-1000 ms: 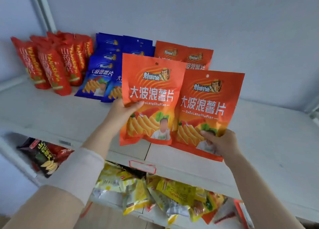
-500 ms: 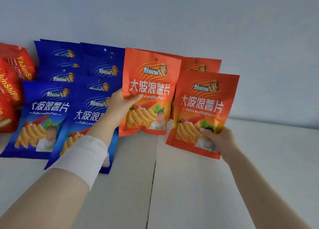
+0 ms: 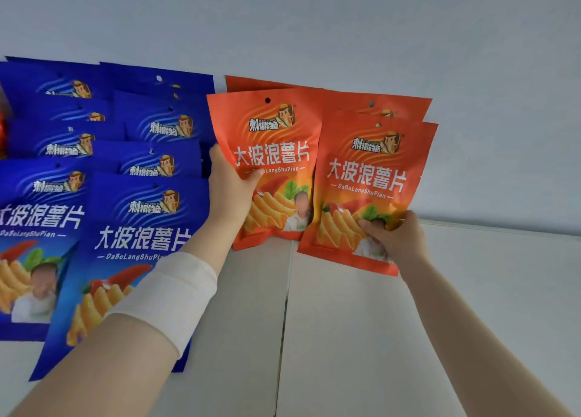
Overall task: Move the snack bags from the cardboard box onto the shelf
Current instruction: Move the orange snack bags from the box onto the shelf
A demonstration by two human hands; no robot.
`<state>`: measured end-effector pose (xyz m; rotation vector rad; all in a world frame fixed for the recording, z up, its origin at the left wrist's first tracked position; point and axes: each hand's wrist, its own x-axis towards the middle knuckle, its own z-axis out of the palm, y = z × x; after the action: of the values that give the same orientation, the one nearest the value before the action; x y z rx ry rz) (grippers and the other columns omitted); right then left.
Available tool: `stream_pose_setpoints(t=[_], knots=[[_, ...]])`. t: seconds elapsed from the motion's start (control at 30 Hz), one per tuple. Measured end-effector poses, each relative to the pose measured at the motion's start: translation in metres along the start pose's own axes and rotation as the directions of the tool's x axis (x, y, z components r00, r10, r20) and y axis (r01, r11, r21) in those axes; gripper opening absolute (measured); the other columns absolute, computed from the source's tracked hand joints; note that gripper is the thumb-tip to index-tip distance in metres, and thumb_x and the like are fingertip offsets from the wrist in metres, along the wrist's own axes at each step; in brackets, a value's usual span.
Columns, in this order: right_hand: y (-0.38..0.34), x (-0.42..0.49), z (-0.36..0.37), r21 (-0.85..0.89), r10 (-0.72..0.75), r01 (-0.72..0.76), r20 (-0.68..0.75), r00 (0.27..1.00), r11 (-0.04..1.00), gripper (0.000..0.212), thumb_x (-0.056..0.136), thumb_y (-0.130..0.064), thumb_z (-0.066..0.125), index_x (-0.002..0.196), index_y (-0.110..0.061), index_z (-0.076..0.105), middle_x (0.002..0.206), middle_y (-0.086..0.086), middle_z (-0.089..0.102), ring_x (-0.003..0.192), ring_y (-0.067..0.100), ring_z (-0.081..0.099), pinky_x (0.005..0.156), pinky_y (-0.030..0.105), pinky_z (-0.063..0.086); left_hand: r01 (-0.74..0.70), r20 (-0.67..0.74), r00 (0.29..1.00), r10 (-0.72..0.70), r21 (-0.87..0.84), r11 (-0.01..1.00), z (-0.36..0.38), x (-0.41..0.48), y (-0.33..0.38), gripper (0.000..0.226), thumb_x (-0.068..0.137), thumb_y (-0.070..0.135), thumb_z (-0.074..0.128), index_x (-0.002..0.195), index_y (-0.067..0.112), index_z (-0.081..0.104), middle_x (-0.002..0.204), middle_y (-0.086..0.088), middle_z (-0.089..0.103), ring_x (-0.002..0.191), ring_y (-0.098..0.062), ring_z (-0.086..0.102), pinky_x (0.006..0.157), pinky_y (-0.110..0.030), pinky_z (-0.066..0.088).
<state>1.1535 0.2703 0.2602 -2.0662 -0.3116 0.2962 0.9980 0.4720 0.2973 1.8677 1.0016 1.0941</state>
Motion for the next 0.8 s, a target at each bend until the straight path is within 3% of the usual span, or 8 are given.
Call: stream_pose_setpoints(t=[0.1,0.2,0.37,0.47,0.53,0.6,0.67,0.8], knots=[[0.004,-0.007,0.007,0.083,0.018,-0.009,-0.102,0.995,0.997,0.075,0.065,-0.034,0.083,0.122,-0.012,0.039,0.099,-0.002,0.051,0.089,0.018,0.053,0.072,0.033,0.043,-0.028,-0.046,0.998,0.030,0.031,0.999,0.002,-0.005,0.004,0.088,0.082,0.019,0.071,0.148,0.008,0.013,0.147,-0.010,0.033,0.136,-0.019,0.033,0.102,-0.023,0.030],[0.006,-0.013,0.013,0.099,-0.014,0.030,-0.155,0.988,0.995,0.080,0.066,-0.032,0.083,0.126,-0.014,0.033,0.110,0.000,0.050,0.100,0.020,0.053,0.078,0.035,0.045,-0.089,-0.075,0.993,0.096,0.092,0.992,0.001,-0.011,0.008,0.097,0.084,0.016,0.069,0.149,0.008,-0.002,0.155,-0.012,0.016,0.144,-0.020,0.014,0.111,-0.029,0.019],[0.008,-0.018,0.014,0.048,-0.062,0.074,-0.210,0.976,0.996,0.092,0.065,-0.035,0.082,0.136,-0.017,0.026,0.136,0.008,0.035,0.131,0.023,0.033,0.108,0.043,0.034,-0.282,-0.016,0.950,0.313,0.395,0.874,0.000,-0.020,0.012,0.084,0.087,0.018,0.065,0.149,0.008,0.009,0.157,-0.017,-0.003,0.146,-0.029,0.000,0.117,-0.039,0.021],[0.002,-0.030,0.009,-0.037,-0.093,0.087,-0.215,0.972,0.995,0.100,0.068,-0.040,0.078,0.143,-0.014,0.018,0.141,0.010,0.027,0.137,0.025,0.020,0.113,0.042,0.024,-0.414,0.132,0.901,0.412,0.544,0.730,-0.005,-0.026,0.020,0.072,0.090,0.022,0.058,0.148,0.008,0.018,0.157,-0.017,0.003,0.146,-0.031,0.001,0.116,-0.039,0.012],[-0.004,-0.045,0.004,-0.168,-0.214,0.176,-0.249,0.945,0.970,0.089,0.075,-0.039,0.071,0.143,-0.012,0.021,0.141,0.013,0.029,0.135,0.029,0.022,0.110,0.042,0.024,-0.500,0.288,0.863,0.416,0.613,0.612,-0.013,-0.033,0.026,0.063,0.093,0.021,0.053,0.147,0.010,0.023,0.156,-0.014,0.016,0.145,-0.030,0.008,0.116,-0.040,0.010],[-0.009,-0.065,-0.002,-0.372,-0.380,0.297,-0.173,0.909,0.879,0.073,0.082,-0.035,0.062,0.141,-0.013,0.026,0.143,0.012,0.031,0.132,0.030,0.026,0.106,0.043,0.026,-0.592,0.473,0.806,0.357,0.666,0.454,-0.024,-0.047,0.032,0.055,0.094,0.021,0.050,0.144,0.013,0.028,0.150,-0.011,0.034,0.142,-0.027,0.023,0.117,-0.042,0.012],[-0.014,-0.089,-0.005,-0.539,-0.481,0.423,0.037,0.876,0.728,0.067,0.086,-0.037,0.057,0.142,-0.014,0.027,0.146,0.010,0.031,0.136,0.029,0.026,0.110,0.043,0.025,-0.650,0.588,0.760,0.275,0.690,0.318,-0.041,-0.071,0.038,0.054,0.093,0.022,0.052,0.142,0.014,0.031,0.143,-0.008,0.043,0.137,-0.025,0.032,0.116,-0.043,0.017],[-0.023,-0.155,-0.004,-0.653,-0.563,0.635,0.364,0.741,0.413,0.065,0.093,-0.042,0.047,0.145,-0.014,0.020,0.153,0.008,0.025,0.141,0.026,0.019,0.112,0.040,0.013,-0.615,0.589,0.789,0.176,0.761,0.206,-0.094,-0.140,0.043,0.042,0.093,0.014,0.048,0.133,0.014,0.040,0.133,-0.009,0.050,0.129,-0.025,0.040,0.112,-0.040,0.022]])
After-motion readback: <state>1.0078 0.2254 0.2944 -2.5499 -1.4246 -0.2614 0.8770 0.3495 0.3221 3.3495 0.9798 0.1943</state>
